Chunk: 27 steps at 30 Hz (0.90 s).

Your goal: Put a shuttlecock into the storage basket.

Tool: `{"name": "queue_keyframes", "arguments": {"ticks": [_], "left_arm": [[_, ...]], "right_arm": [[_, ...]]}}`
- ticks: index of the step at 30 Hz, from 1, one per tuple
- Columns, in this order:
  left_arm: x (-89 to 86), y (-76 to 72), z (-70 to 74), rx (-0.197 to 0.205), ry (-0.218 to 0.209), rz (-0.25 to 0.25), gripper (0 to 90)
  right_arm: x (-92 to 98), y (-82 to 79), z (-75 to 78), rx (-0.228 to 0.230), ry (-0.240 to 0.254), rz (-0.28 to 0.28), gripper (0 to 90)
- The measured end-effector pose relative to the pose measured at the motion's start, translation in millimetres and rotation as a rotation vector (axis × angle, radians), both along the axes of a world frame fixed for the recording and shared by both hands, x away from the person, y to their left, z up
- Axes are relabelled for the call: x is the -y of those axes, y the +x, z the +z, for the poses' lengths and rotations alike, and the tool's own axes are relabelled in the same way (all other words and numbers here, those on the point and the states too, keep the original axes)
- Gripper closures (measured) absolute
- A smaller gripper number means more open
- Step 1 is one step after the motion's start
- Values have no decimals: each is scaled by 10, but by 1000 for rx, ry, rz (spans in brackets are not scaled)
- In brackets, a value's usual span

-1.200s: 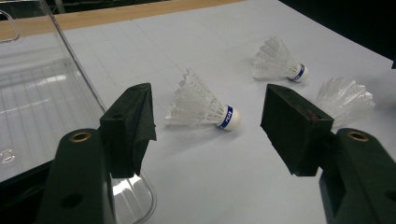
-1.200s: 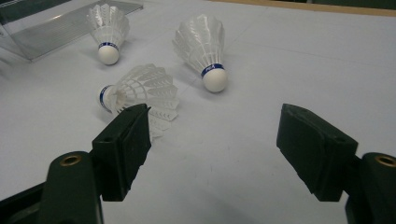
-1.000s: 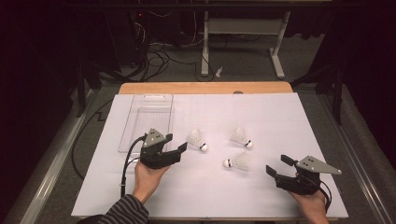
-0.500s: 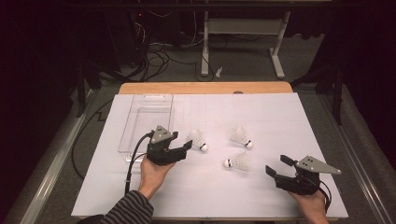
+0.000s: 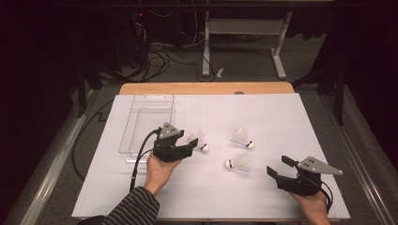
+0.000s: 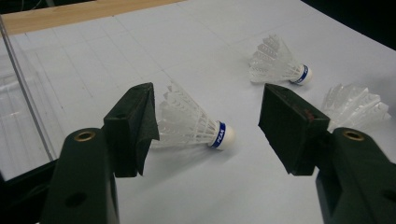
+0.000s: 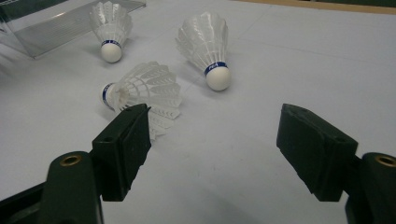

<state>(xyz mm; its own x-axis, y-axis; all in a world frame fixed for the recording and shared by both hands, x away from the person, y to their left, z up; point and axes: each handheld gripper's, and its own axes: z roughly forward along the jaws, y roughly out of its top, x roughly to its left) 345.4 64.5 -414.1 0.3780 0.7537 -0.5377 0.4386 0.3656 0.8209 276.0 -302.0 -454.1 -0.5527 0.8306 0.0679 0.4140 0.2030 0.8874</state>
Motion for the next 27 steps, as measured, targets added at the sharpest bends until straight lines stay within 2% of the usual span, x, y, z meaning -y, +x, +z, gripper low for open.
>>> {"name": "queue_keyframes", "arguments": {"ticks": [15, 26, 27], "left_arm": [[119, 124, 32, -12, 21, 8, 387], [190, 210, 88, -41, 62, 3, 390], [203, 233, 98, -50, 76, -1, 390]], "right_arm": [[-2, 1, -1, -1, 3, 5, 269], [-5, 1, -1, -1, 0, 11, 269], [-6, 0, -1, -2, 1, 11, 269]]}}
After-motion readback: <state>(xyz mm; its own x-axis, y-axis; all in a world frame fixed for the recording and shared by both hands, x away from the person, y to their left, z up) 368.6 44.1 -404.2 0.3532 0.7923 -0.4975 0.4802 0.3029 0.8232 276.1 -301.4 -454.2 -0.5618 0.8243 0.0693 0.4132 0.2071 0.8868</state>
